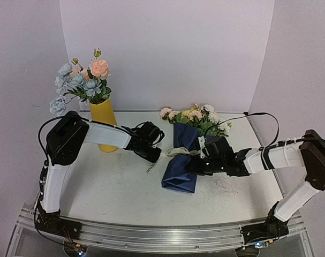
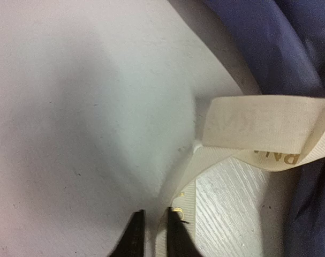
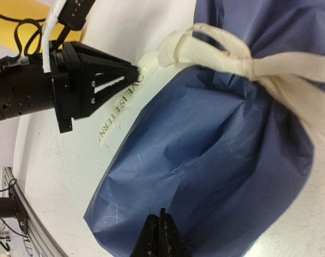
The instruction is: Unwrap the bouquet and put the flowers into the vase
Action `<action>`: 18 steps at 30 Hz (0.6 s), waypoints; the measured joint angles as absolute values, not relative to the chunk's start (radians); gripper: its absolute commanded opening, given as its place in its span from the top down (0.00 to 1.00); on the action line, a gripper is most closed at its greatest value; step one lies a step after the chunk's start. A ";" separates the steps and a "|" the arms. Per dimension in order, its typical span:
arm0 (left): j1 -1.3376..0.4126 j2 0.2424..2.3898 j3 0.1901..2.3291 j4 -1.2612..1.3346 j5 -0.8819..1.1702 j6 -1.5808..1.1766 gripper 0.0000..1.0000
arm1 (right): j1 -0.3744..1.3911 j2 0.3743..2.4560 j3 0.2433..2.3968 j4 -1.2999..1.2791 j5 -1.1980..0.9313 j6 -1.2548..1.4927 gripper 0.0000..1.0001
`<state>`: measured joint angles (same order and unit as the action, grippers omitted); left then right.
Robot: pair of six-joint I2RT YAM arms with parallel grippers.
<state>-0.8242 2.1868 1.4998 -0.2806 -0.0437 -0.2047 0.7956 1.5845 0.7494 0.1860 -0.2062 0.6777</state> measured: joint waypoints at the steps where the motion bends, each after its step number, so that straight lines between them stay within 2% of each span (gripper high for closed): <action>1: -0.822 2.187 1.500 -0.281 -0.051 -0.205 1.00 | 0.796 1.573 0.749 0.176 -0.194 0.676 0.81; 8: -0.818 2.164 1.468 -0.280 -0.052 -0.211 1.00 | 0.761 1.428 0.761 0.093 -0.084 0.638 0.66; 11: -0.822 2.122 1.422 -0.299 -0.044 -0.217 1.00 | 0.651 1.372 0.762 0.065 -0.055 0.599 0.55; 14: -0.824 2.073 1.385 -0.315 -0.038 -0.223 1.00 | 0.539 1.365 0.762 0.044 -0.043 0.563 0.48; 18: -0.825 2.023 1.370 -0.316 -0.036 -0.234 1.00 | 0.482 1.382 0.762 0.029 -0.038 0.539 0.33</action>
<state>-0.8249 2.0232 1.3701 -0.3157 -0.0360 -0.2344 0.4824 1.3819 0.7616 0.0292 -0.0376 0.5388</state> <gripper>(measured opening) 0.009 0.559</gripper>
